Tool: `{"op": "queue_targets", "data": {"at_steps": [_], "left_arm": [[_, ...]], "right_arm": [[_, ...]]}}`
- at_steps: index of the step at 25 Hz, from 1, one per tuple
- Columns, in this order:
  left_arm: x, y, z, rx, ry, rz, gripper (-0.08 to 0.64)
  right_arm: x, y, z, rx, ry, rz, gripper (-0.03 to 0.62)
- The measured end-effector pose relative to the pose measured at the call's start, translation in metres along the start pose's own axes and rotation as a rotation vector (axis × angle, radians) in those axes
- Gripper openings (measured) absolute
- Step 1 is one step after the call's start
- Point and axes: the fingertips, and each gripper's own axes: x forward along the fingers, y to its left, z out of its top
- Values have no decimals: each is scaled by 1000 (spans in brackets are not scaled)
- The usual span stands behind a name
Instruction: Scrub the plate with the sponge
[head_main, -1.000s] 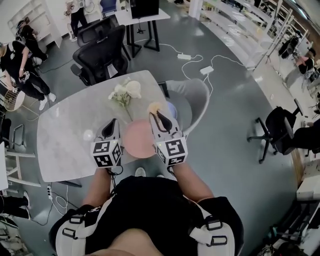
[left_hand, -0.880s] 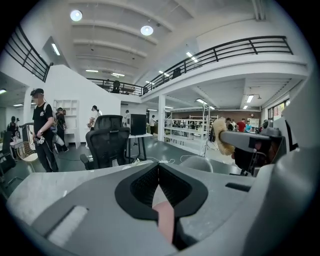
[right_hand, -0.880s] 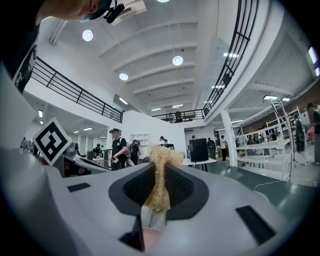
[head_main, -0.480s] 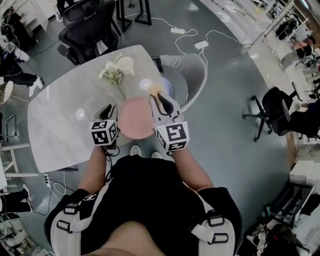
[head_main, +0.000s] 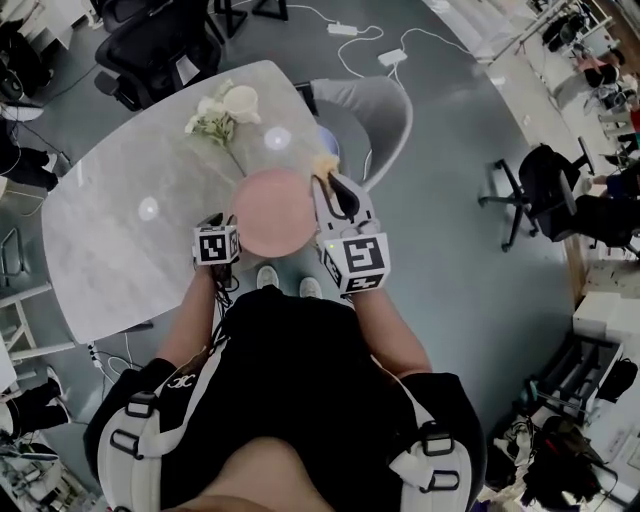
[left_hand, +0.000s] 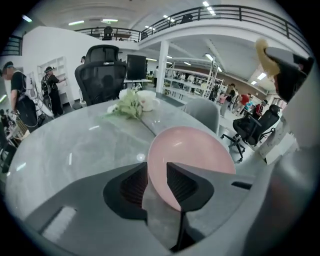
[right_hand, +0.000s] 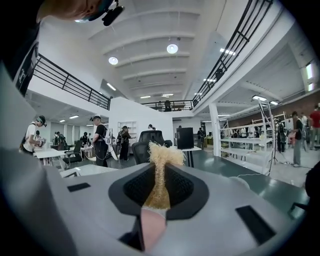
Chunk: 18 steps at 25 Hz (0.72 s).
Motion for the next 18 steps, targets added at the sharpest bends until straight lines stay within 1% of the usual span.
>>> {"op": "queue_targets", "data": {"at_steps": [3, 6, 8, 12, 14, 17, 18], "left_arm": [[16, 3, -20, -50, 65, -16, 109], [32, 2, -36, -141, 111, -55, 109], [40, 1, -44, -224, 134, -87, 109], [58, 1, -55, -424, 179, -147, 107], [62, 3, -60, -500, 192, -148, 107], [64, 6, -62, -595, 208, -142, 104], [66, 4, -64, -632, 224, -157, 79]], "right_arm": [[-4, -5, -6, -2, 20, -24, 52], [-7, -8, -11, -7, 34, -43, 52], [-8, -9, -13, -12, 41, -51, 52], [-9, -11, -15, -20, 55, -60, 52], [-12, -12, -16, -22, 60, -66, 52], [-14, -14, -17, -22, 62, -75, 52], [-15, -14, -18, -21, 63, -76, 52]]}}
